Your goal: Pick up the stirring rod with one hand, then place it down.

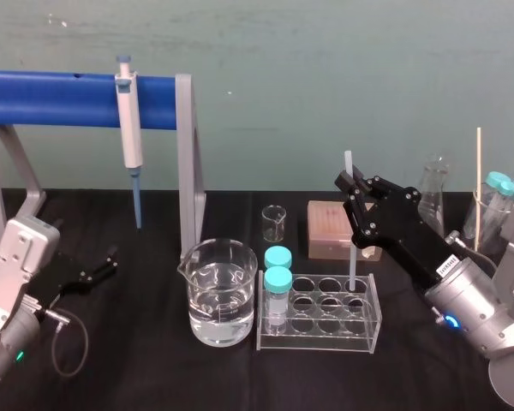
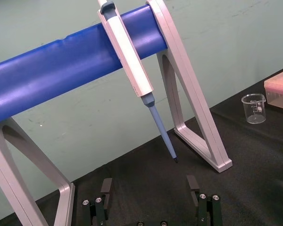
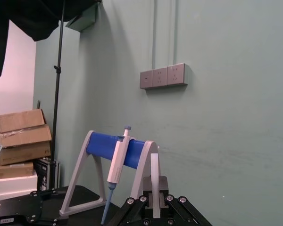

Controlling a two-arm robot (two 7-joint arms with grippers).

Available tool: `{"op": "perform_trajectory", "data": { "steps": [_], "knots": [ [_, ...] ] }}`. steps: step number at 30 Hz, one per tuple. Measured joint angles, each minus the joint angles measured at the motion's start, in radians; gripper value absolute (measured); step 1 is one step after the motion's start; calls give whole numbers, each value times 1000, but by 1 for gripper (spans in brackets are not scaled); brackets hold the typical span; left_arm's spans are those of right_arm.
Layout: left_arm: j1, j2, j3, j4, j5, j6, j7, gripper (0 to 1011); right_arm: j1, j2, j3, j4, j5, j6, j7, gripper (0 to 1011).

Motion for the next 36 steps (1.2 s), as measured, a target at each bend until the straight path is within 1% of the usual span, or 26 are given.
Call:
{"op": "perform_trajectory", "data": {
  "steps": [15, 29, 36],
  "knots": [
    [0, 0, 0, 0, 0, 0, 0, 1000, -27, 9, 0, -24, -8, 32, -36, 70],
    [0, 0, 0, 0, 0, 0, 0, 1000, -31, 13, 3, -20, -9, 45, -43, 69],
    [0, 0, 0, 0, 0, 0, 0, 1000, -29, 14, 4, -7, -6, 52, -43, 70]
  ]
}}
